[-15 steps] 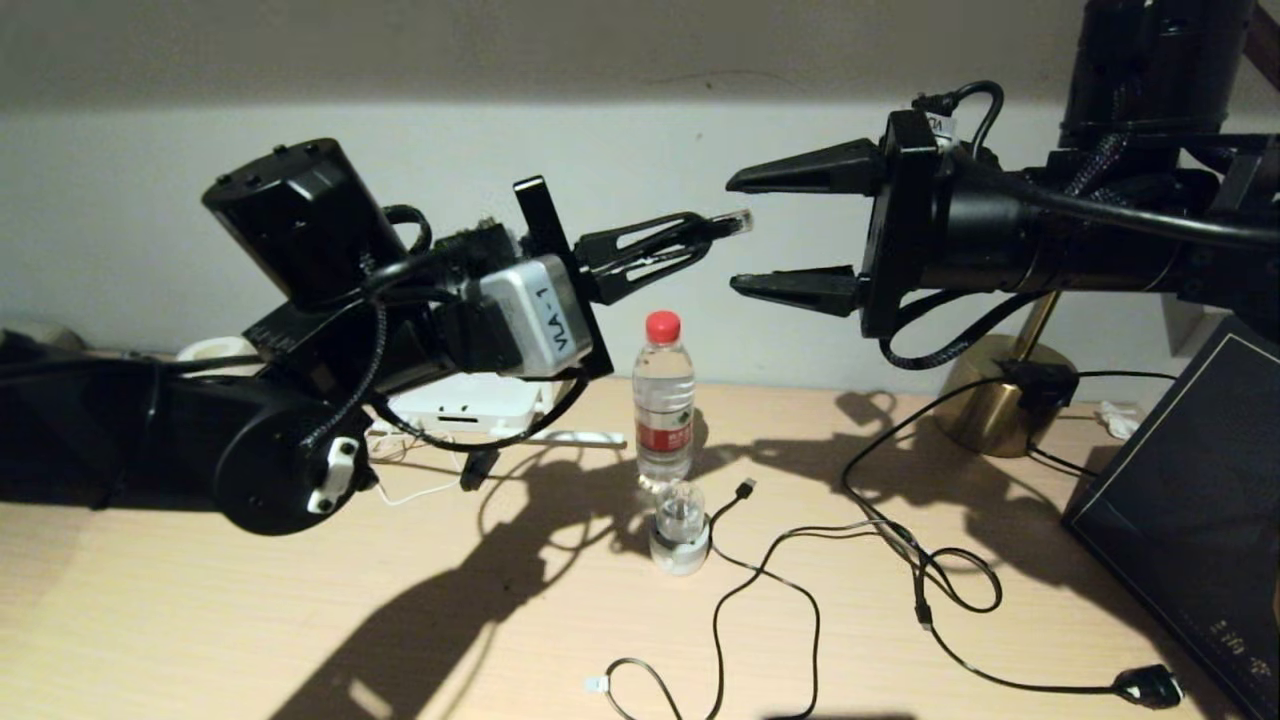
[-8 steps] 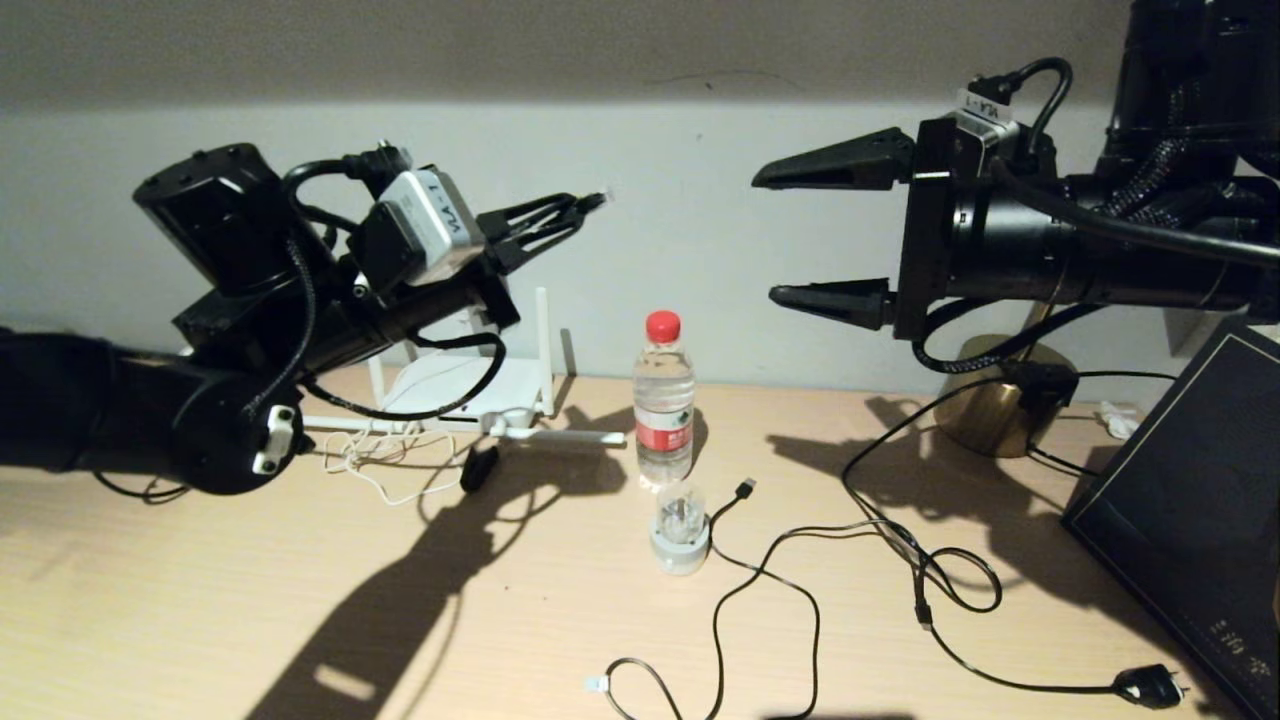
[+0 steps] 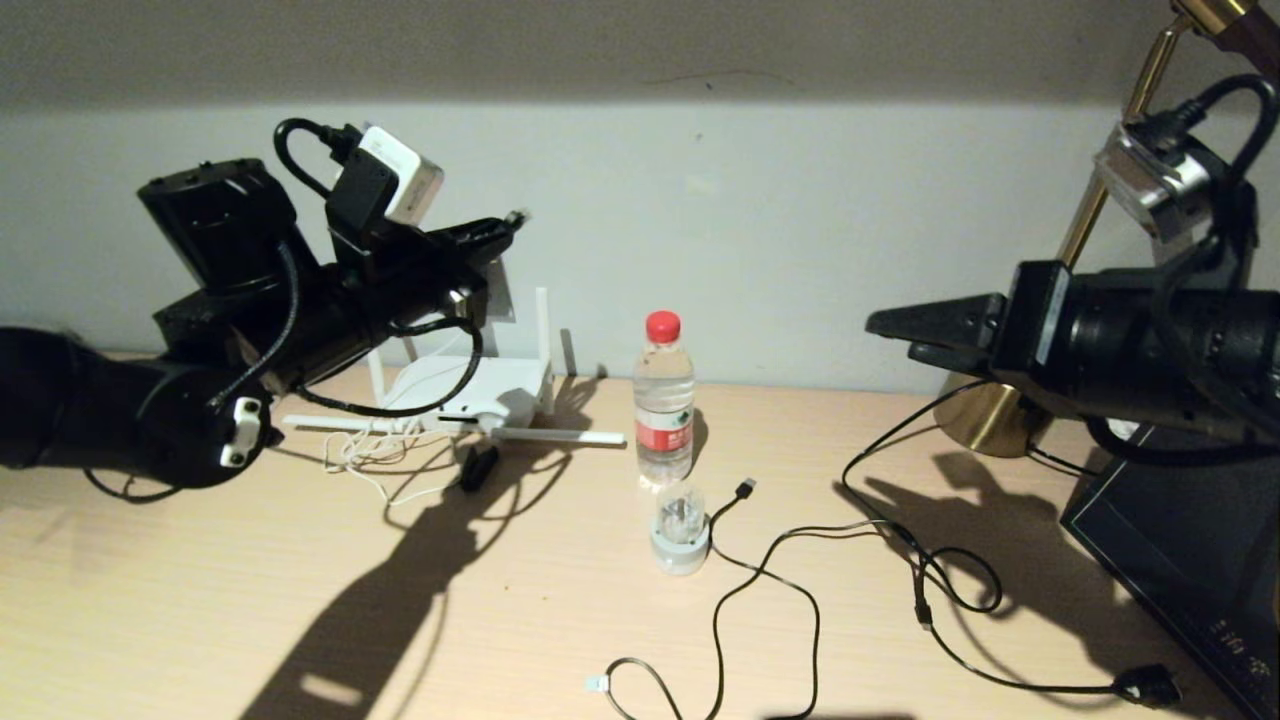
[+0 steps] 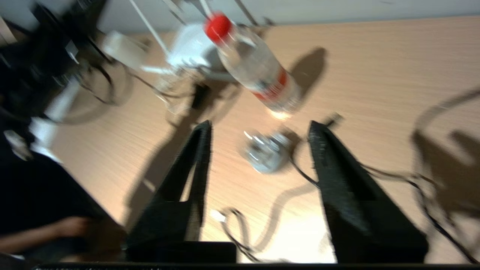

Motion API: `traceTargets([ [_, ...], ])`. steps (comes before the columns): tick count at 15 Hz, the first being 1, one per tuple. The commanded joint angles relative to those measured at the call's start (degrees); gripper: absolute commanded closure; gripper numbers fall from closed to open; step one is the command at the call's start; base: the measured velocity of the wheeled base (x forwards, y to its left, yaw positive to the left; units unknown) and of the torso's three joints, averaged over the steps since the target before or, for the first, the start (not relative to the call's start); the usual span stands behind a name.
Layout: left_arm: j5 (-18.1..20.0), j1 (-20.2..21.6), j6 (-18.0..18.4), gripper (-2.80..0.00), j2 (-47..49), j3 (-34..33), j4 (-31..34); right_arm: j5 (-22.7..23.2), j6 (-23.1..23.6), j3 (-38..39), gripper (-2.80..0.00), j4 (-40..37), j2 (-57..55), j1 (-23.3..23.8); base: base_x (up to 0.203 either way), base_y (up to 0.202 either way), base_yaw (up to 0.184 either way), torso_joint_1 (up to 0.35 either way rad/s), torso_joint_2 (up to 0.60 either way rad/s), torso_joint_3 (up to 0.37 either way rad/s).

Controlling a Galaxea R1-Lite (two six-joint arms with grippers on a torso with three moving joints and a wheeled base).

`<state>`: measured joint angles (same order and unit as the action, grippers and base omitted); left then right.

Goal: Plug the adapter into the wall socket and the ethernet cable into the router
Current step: Align cable and router interface

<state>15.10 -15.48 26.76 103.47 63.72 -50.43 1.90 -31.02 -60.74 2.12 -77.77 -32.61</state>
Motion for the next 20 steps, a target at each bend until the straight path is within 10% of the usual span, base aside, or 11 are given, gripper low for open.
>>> traceTargets([
  [1,-2.3,0.0,-2.4,0.00,-1.0,-1.9,-0.2,-2.3,2.2,5.3,0.00,0.0,7.0,-0.6,0.000,0.000,0.000,0.000,0.00,0.000],
  [5,-8.7,0.0,-9.2,0.00,-3.8,-11.8,0.2,-20.8,11.6,15.9,0.00,0.1,14.2,1.4,0.000,0.000,0.000,0.000,0.00,0.000],
  [11,-19.7,0.2,-15.8,0.00,-5.0,-19.3,0.2,-22.6,25.1,21.5,0.00,0.3,26.8,26.1,0.000,0.000,0.000,0.000,0.00,0.000],
  [14,-21.5,0.2,-17.0,0.00,-5.2,-23.3,-0.4,-22.3,26.5,23.6,0.00,0.3,37.3,30.8,0.000,0.000,0.000,0.000,0.00,0.000],
  [17,-22.9,0.7,-18.0,0.00,-4.6,-25.5,-0.4,-15.0,29.0,28.6,0.00,0.3,47.6,31.6,0.000,0.000,0.000,0.000,0.00,0.000],
  [20,-22.9,1.9,-20.3,0.00,-3.7,-25.7,-0.3,4.3,31.1,37.7,0.00,0.3,54.7,31.8,0.000,0.000,0.000,0.000,0.00,0.000],
])
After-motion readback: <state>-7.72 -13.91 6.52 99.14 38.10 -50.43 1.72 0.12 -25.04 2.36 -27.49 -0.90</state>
